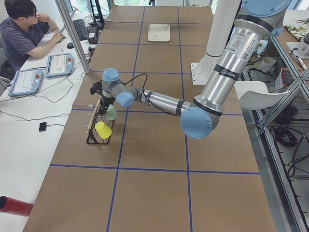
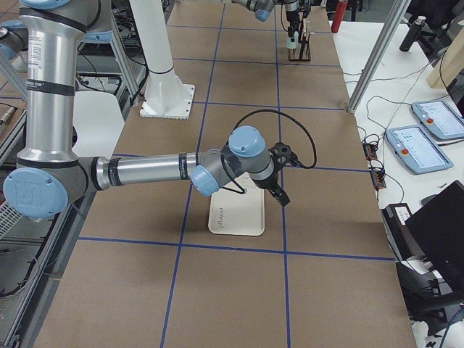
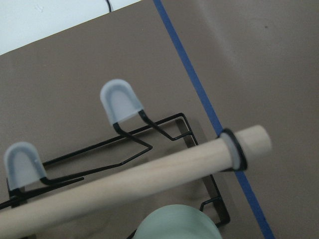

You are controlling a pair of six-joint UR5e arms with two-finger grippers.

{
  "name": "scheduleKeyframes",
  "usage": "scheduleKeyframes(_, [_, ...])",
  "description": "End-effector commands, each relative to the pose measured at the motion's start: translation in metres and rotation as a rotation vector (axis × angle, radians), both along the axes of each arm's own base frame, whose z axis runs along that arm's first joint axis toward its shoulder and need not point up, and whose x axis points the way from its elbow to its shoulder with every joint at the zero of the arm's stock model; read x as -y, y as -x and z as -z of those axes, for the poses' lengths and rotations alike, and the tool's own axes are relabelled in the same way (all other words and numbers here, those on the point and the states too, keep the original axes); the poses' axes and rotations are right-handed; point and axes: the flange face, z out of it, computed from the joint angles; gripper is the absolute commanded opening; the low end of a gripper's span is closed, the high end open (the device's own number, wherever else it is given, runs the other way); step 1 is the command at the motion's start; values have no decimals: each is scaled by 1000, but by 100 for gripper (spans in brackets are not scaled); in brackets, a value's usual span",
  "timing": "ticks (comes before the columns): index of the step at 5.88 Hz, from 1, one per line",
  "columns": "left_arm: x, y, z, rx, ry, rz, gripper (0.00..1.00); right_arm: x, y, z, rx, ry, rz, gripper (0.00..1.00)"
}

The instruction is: Left arm grabs green cup and hands to right arm on tray

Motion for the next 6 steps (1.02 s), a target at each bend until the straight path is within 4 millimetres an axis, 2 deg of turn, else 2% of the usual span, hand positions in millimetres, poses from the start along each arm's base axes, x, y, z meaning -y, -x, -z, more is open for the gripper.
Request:
scheduleKeyframes(1, [-3,2,-1,-2,1,-1,73,0,0,0,0,-4,0,100])
scheduleKeyframes(2, [-3,3,0,-2,3,2,47,0,0,0,0,-4,0,100])
scheduleKeyframes(3, [-6,6,13,-27,-5,-7,19,0,0,1,2,-10,-1,100])
scheduleKeyframes(4, [-18,11,24,-53,-13,-10,0,0,0,1,2,-10,-1,100])
scheduleKeyframes(5, [-22,29,44,-58,-23,11,0,0,0,2,2,-12,-1,100])
scheduleKeyframes(6, [-33,61,66,-56,-25,49,0,0,0,2,2,-13,-1,100])
